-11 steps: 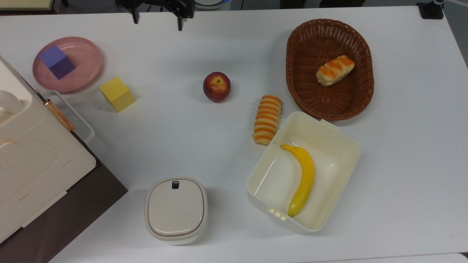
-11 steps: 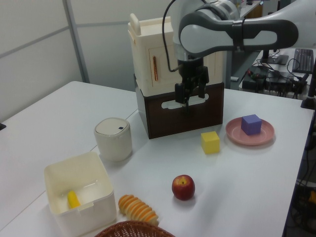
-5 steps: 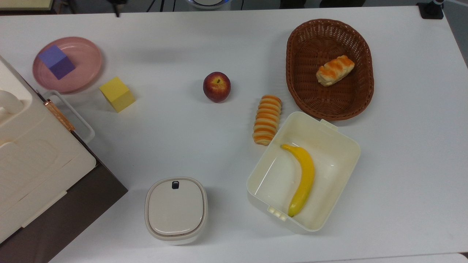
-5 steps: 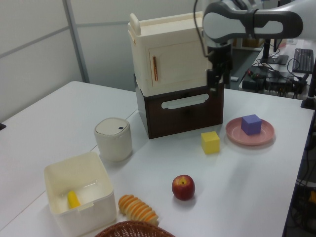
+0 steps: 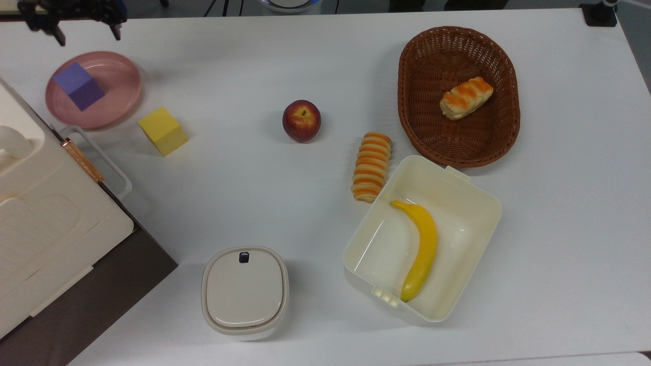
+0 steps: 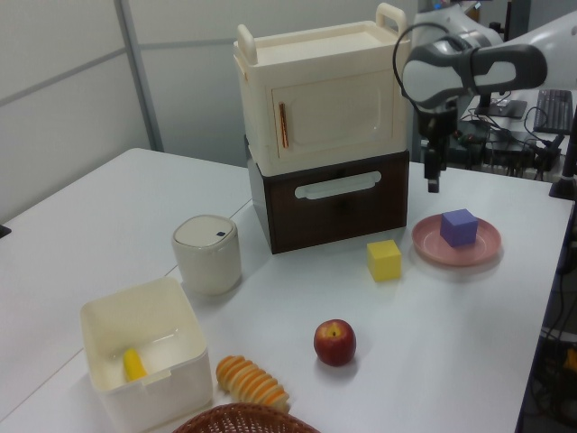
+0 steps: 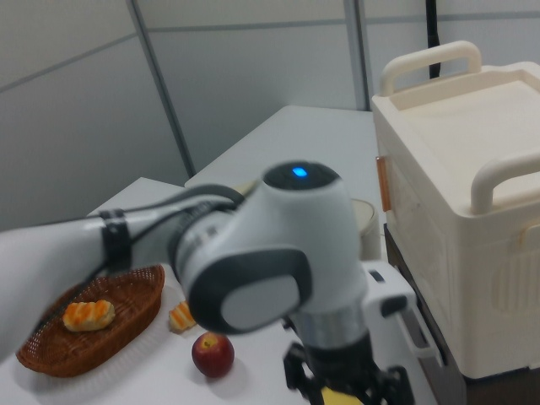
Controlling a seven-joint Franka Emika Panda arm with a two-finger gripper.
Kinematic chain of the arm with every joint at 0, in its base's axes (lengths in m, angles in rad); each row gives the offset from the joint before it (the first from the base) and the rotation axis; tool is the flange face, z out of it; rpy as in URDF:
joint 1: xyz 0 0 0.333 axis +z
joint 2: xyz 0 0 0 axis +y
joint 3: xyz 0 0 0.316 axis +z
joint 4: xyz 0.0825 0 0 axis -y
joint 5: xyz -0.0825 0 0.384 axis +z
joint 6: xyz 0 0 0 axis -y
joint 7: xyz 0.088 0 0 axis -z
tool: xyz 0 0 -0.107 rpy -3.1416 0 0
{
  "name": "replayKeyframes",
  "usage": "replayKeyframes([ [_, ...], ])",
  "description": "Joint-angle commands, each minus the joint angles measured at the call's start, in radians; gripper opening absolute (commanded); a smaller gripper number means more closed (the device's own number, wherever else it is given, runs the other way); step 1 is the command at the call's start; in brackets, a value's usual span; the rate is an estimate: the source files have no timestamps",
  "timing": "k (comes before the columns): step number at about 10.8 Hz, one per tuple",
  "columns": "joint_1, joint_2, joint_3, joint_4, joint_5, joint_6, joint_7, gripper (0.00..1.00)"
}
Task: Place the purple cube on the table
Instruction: 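Lower the gripper and close it on the purple cube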
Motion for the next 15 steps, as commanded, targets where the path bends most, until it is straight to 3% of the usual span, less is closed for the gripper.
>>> replayKeyframes([
  [1, -0.073, 0.060, 0.004, -0.014, -0.001, 0.067, -0.299, 1.00],
  [3, -0.101, 0.100, 0.003, -0.016, -0.009, 0.092, -0.457, 1.00],
  [8, -0.136, 0.186, 0.003, -0.102, -0.141, 0.307, -0.464, 1.00],
  [11, -0.143, 0.232, 0.003, -0.102, -0.153, 0.341, -0.459, 1.00],
  [12, -0.143, 0.243, 0.003, -0.102, -0.153, 0.359, -0.452, 0.94],
  [14, -0.143, 0.241, 0.003, -0.100, -0.153, 0.361, -0.433, 0.59],
  [15, -0.143, 0.237, 0.003, -0.099, -0.152, 0.355, -0.433, 0.53],
])
